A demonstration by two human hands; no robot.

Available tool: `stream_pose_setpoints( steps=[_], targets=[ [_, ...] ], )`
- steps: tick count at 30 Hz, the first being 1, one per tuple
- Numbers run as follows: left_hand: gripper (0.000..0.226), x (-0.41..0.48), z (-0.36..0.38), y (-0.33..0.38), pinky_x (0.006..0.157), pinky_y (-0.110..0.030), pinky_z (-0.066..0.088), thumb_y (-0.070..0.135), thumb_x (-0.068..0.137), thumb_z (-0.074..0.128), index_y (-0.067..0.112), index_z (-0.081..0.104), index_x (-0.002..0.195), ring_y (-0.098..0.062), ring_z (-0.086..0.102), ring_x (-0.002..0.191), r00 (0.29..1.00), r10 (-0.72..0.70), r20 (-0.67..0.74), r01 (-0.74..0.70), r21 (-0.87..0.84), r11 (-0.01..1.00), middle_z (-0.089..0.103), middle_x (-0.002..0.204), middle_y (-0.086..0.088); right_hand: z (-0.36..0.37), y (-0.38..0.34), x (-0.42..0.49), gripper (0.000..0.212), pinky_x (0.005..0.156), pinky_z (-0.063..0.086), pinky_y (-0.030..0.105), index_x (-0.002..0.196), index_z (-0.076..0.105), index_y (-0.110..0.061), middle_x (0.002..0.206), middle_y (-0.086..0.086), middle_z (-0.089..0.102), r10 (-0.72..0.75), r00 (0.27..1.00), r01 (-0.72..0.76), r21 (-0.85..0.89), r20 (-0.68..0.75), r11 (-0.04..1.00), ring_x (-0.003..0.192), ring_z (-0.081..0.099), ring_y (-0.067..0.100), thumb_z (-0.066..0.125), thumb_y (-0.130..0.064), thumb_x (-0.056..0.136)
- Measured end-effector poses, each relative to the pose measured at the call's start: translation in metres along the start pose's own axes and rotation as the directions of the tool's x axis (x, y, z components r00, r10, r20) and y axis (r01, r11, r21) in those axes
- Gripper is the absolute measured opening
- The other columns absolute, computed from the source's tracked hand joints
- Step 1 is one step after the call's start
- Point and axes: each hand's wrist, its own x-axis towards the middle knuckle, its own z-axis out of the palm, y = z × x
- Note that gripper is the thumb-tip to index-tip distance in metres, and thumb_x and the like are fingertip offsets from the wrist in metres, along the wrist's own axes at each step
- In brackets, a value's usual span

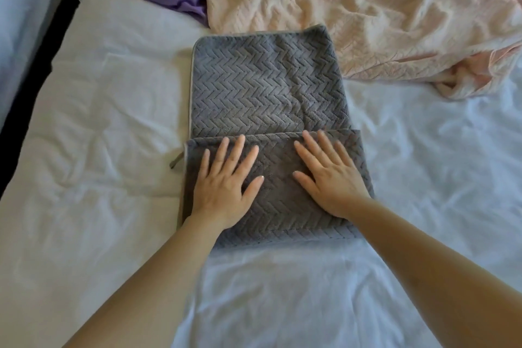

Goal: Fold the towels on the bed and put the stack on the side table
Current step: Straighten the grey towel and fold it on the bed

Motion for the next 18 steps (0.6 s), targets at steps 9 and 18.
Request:
stream_pose_setpoints(
  steps=[9, 18],
  targets=[
    [0.071, -0.019, 0.005, -0.029, 0.119, -0.047, 0.010, 0.063, 0.094, 0.023, 0.027, 0.009, 0.153, -0.025, 0.005, 0.148, 0.915, -0.400, 0.056, 0.403, -0.169, 0.899, -0.001, 0.162, 0.000, 0.003, 0.041, -0.026, 0.061, 0.118, 0.016, 0.040, 0.151, 0.013, -0.033, 0.161, -0.005, 0.007, 0.422, 0.905, -0.408, 0.374, 0.047, 0.833, 0.146, 0.016, 0.019, 0.026, -0.057, 0.097],
    [0.028, -0.103, 0.003, -0.022, 0.070, -0.036, 0.040, 0.036, 0.094, 0.054, 0.009, 0.053, 0.087, -0.034, 0.059, 0.088, 0.724, -0.649, 0.234, 0.596, -0.686, 0.418, 0.060, 0.082, -0.008, 0.001, 0.032, -0.105, 0.047, 0.083, 0.054, 0.036, 0.128, 0.043, -0.023, 0.116, 0.003, 0.063, 0.463, 0.769, -0.547, 0.829, 0.442, 0.117, 0.098, 0.064, 0.017, 0.062, -0.040, 0.088]
  ],
)
